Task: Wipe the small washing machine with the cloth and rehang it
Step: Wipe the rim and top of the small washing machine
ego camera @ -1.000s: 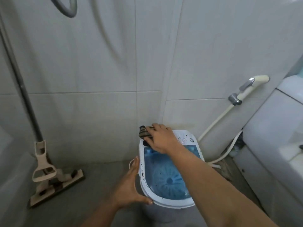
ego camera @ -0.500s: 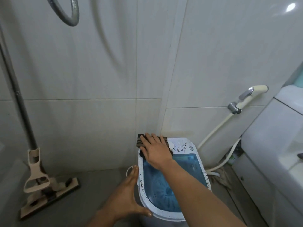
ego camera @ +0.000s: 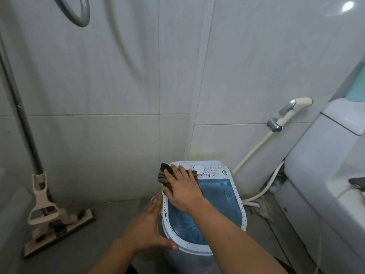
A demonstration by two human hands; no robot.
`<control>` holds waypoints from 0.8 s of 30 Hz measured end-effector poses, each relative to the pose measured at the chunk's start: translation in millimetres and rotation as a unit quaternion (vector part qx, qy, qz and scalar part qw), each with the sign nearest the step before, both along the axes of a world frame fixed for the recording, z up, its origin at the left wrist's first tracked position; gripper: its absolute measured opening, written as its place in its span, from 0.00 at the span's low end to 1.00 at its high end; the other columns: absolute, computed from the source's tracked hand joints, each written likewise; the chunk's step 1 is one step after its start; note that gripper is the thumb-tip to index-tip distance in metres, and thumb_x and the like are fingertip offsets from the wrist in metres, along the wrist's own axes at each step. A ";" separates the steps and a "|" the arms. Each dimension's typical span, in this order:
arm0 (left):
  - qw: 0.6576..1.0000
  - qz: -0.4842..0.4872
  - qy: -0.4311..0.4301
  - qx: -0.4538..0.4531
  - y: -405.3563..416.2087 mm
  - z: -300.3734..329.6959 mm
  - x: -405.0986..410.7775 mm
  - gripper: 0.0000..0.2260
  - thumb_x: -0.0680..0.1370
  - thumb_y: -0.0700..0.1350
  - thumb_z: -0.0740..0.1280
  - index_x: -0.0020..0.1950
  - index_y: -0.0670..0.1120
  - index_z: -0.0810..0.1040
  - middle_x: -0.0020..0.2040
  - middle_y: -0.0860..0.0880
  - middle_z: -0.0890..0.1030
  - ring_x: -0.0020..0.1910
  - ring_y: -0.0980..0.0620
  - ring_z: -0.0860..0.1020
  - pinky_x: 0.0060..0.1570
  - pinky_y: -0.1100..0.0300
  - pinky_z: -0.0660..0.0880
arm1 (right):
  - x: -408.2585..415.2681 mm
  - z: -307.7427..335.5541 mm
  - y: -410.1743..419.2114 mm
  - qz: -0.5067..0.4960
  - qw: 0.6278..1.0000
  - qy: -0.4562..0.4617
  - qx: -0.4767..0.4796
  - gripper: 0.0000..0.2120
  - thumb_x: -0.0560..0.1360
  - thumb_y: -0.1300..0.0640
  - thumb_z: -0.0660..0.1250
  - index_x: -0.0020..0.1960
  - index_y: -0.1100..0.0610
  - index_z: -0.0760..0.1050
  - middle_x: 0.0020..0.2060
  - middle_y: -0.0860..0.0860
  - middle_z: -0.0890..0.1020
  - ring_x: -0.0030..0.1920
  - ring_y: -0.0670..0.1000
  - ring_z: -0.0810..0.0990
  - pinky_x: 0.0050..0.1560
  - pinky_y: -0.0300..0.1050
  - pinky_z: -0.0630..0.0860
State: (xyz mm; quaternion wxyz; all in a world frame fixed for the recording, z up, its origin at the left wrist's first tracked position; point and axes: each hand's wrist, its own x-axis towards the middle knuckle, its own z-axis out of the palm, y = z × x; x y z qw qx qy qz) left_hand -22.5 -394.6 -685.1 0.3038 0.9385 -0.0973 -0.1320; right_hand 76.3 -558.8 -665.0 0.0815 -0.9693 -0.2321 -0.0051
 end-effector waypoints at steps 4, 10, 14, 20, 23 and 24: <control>0.999 -0.010 0.000 0.041 -0.7 6.4 0.3 0.73 0.54 0.82 0.72 0.85 0.53 0.37 0.85 0.57 0.40 0.84 0.57 0.44 0.82 0.55 0.56 | -1.7 2.4 -0.9 -0.008 1.000 -0.008 -0.018 0.28 0.84 0.43 0.50 0.81 0.50 0.52 0.81 0.56 0.55 0.80 0.62 0.48 0.78 0.62 0.41; 0.995 -0.030 -0.006 0.097 -3.0 16.0 5.1 0.72 0.55 0.82 0.72 0.85 0.52 0.39 0.86 0.54 0.43 0.84 0.56 0.46 0.81 0.54 0.59 | 31.5 4.7 -2.0 -0.028 1.000 -0.007 -0.007 0.26 0.85 0.47 0.50 0.81 0.52 0.52 0.80 0.57 0.57 0.80 0.61 0.51 0.79 0.58 0.45; 0.994 -0.033 -0.006 0.104 -3.4 16.5 5.2 0.72 0.56 0.82 0.72 0.85 0.52 0.37 0.86 0.54 0.43 0.84 0.55 0.46 0.81 0.53 0.59 | 53.5 10.6 -2.0 -0.033 0.999 -0.009 -0.001 0.26 0.85 0.49 0.52 0.81 0.54 0.55 0.78 0.60 0.61 0.79 0.61 0.56 0.79 0.57 0.49; 0.994 -0.023 -0.008 0.111 -2.1 11.7 2.7 0.71 0.57 0.80 0.73 0.85 0.51 0.38 0.85 0.54 0.41 0.84 0.55 0.46 0.81 0.53 0.58 | 59.6 7.3 3.9 -0.027 0.999 -0.019 0.009 0.24 0.84 0.50 0.55 0.78 0.56 0.61 0.78 0.57 0.63 0.78 0.62 0.58 0.77 0.59 0.54; 0.994 -0.018 -0.010 0.111 -2.9 11.4 1.3 0.72 0.56 0.81 0.73 0.85 0.50 0.38 0.85 0.54 0.42 0.84 0.56 0.46 0.81 0.53 0.58 | 45.7 4.3 3.7 0.009 1.000 -0.024 0.018 0.24 0.84 0.51 0.57 0.78 0.56 0.63 0.79 0.56 0.62 0.78 0.61 0.59 0.77 0.59 0.54; 0.993 -0.016 -0.011 0.113 -2.9 11.4 1.1 0.72 0.56 0.81 0.73 0.85 0.50 0.39 0.85 0.54 0.43 0.84 0.56 0.47 0.81 0.53 0.58 | 39.8 3.5 4.2 0.025 0.999 -0.024 0.022 0.23 0.84 0.51 0.57 0.77 0.56 0.65 0.78 0.56 0.63 0.77 0.61 0.60 0.77 0.59 0.54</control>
